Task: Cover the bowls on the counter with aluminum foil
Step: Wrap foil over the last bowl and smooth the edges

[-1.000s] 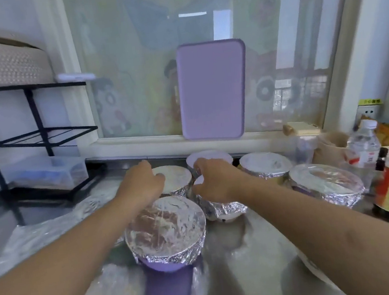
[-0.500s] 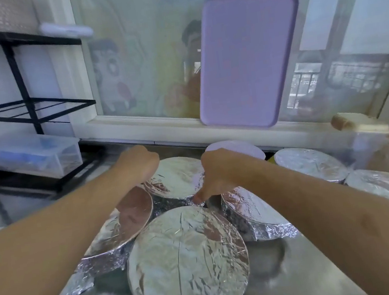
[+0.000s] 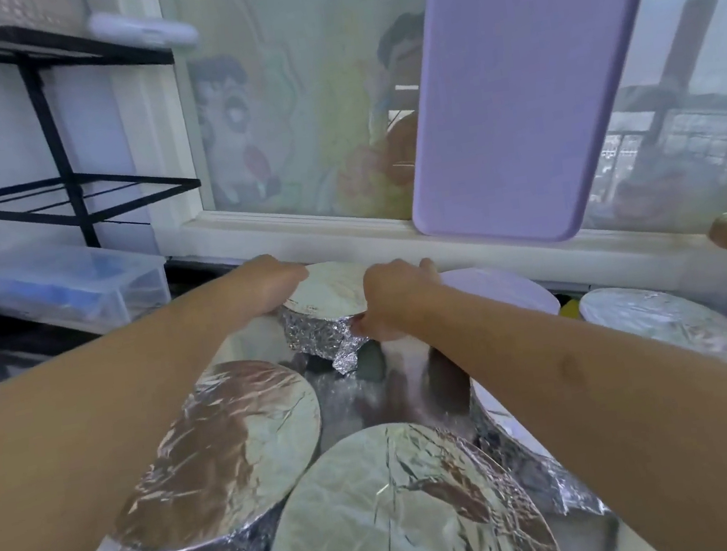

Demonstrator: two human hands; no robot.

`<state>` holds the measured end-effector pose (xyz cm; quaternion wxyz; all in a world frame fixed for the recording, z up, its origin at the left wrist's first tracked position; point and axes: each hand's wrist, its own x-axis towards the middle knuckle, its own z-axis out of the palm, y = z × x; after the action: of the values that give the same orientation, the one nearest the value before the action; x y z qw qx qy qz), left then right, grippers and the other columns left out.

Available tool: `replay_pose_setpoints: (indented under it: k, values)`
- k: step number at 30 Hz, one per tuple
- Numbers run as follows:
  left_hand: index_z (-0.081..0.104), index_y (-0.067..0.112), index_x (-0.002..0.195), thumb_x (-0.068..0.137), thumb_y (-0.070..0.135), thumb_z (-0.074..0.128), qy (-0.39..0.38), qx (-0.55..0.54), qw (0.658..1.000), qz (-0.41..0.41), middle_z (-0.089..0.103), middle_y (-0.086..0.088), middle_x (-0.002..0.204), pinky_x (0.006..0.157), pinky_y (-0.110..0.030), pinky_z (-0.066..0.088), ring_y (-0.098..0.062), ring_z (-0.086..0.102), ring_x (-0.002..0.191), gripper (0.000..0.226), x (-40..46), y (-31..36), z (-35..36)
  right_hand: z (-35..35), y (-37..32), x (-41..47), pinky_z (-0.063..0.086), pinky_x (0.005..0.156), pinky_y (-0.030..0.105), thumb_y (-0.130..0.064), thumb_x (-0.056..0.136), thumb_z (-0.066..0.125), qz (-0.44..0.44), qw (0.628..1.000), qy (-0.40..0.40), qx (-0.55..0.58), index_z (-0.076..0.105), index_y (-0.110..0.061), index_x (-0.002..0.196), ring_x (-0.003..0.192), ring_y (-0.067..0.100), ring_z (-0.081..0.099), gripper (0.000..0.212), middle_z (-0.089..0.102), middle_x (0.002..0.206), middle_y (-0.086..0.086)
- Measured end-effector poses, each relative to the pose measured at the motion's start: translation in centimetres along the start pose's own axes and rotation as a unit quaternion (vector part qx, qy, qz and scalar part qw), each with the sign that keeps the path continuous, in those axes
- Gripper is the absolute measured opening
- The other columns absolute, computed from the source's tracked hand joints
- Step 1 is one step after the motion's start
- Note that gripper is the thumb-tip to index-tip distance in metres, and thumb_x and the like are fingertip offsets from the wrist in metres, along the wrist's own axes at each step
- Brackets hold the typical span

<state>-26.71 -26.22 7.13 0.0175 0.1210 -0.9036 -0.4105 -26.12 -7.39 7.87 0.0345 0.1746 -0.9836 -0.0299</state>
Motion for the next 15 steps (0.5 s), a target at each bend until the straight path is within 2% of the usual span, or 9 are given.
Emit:
replay_pose_setpoints:
  k: [1, 2, 3, 4, 6, 7, 9, 13, 15]
  values:
    - [0.065, 0.002, 0.128, 0.099, 0.039, 0.057, 0.000, 0.003, 1.000, -0.003, 0.065, -0.013, 0.113, 0.079, -0.034, 0.039, -0.033, 0.063, 0.106, 0.048, 0.1, -0.1, -0.1, 0.0, -0.1, 0.3, 0.032, 0.099, 0.046, -0.039, 0.095, 0.066, 0.000, 1.000, 0.003, -0.006, 0.050, -0.020, 0.083, 0.094, 0.025, 0.055, 0.028, 0.055, 0.084, -0.004]
    - [0.065, 0.004, 0.127, 0.102, 0.038, 0.055, 0.001, 0.006, 1.000, -0.006, 0.066, -0.012, 0.118, 0.081, -0.034, 0.039, -0.031, 0.062, 0.110, 0.043, 0.0, -0.1, -0.1, 0.1, -0.3, 0.6, 0.033, 0.104, 0.046, -0.037, 0.096, 0.064, -0.002, 1.000, 0.009, -0.007, 0.050, -0.018, 0.085, 0.094, 0.024, 0.055, 0.026, 0.053, 0.083, -0.004]
    - [0.066, 0.005, 0.118, 0.103, 0.036, 0.053, 0.002, 0.013, 1.000, -0.001, 0.066, -0.012, 0.115, 0.080, -0.034, 0.039, -0.029, 0.062, 0.105, 0.037, 0.0, -0.2, -0.2, 0.1, -0.4, 0.7, 0.033, 0.109, 0.046, -0.037, 0.098, 0.063, -0.006, 1.000, 0.015, -0.008, 0.050, -0.017, 0.090, 0.094, 0.024, 0.053, 0.026, 0.049, 0.082, -0.004]
    - [0.066, 0.005, 0.104, 0.104, 0.034, 0.051, 0.008, 0.025, 1.000, 0.005, 0.065, -0.012, 0.103, 0.074, -0.033, 0.037, -0.027, 0.060, 0.093, 0.033, -0.2, -0.3, -0.4, 0.0, -0.5, 0.6, 0.032, 0.113, 0.046, -0.038, 0.099, 0.063, -0.006, 1.000, 0.018, -0.010, 0.048, -0.016, 0.096, 0.094, 0.025, 0.050, 0.027, 0.045, 0.082, -0.004]
    - [0.047, 0.010, 0.073, 0.103, 0.028, 0.048, 0.026, 0.044, 0.999, 0.013, 0.046, -0.008, 0.073, 0.059, -0.033, 0.026, -0.022, 0.042, 0.066, 0.035, -1.0, -0.7, -1.1, -0.5, -0.5, -0.3, 0.034, 0.112, 0.043, -0.037, 0.101, 0.062, -0.010, 0.999, 0.028, -0.010, 0.043, -0.017, 0.104, 0.098, 0.026, 0.050, 0.028, 0.042, 0.085, -0.004]
    - [0.038, 0.013, 0.068, 0.102, 0.025, 0.047, 0.023, 0.061, 0.998, 0.012, 0.037, -0.005, 0.067, 0.056, -0.033, 0.021, -0.019, 0.033, 0.061, 0.038, -1.6, -0.9, -1.5, -0.8, -0.4, -0.9, 0.035, 0.109, 0.042, -0.033, 0.100, 0.062, -0.015, 0.999, 0.039, -0.017, 0.042, -0.017, 0.107, 0.102, 0.027, 0.053, 0.026, 0.044, 0.090, -0.002]
    - [0.030, 0.014, 0.064, 0.103, 0.020, 0.045, 0.020, 0.115, 0.993, 0.021, 0.031, -0.004, 0.063, 0.056, -0.034, 0.018, -0.017, 0.028, 0.059, 0.042, -3.4, -1.1, -2.5, -1.4, -0.2, -2.4, 0.038, 0.101, 0.040, -0.022, 0.097, 0.062, -0.011, 0.999, 0.047, -0.011, 0.042, -0.015, 0.111, 0.101, 0.029, 0.053, 0.026, 0.047, 0.097, 0.002]
    - [0.041, 0.012, 0.061, 0.098, 0.019, 0.049, 0.059, 0.168, 0.983, 0.034, 0.038, -0.004, 0.059, 0.053, -0.033, 0.024, -0.021, 0.036, 0.057, 0.038, -8.2, -1.6, -4.6, -2.6, -0.5, -5.1, 0.045, 0.074, 0.035, -0.017, 0.091, 0.056, -0.007, 0.998, 0.017, 0.052, 0.050, -0.011, 0.087, 0.082, 0.030, 0.053, 0.010, 0.056, 0.090, 0.006]
    - [0.048, 0.009, 0.067, 0.096, 0.021, 0.049, 0.078, 0.186, 0.979, 0.027, 0.050, -0.007, 0.068, 0.058, -0.032, 0.034, -0.024, 0.048, 0.065, 0.032, -10.7, -2.4, -5.8, -3.2, -1.5, -6.8, 0.045, 0.072, 0.033, -0.019, 0.095, 0.055, -0.025, 0.996, -0.022, 0.083, 0.063, -0.008, 0.092, 0.083, 0.031, 0.057, 0.014, 0.065, 0.097, 0.010]
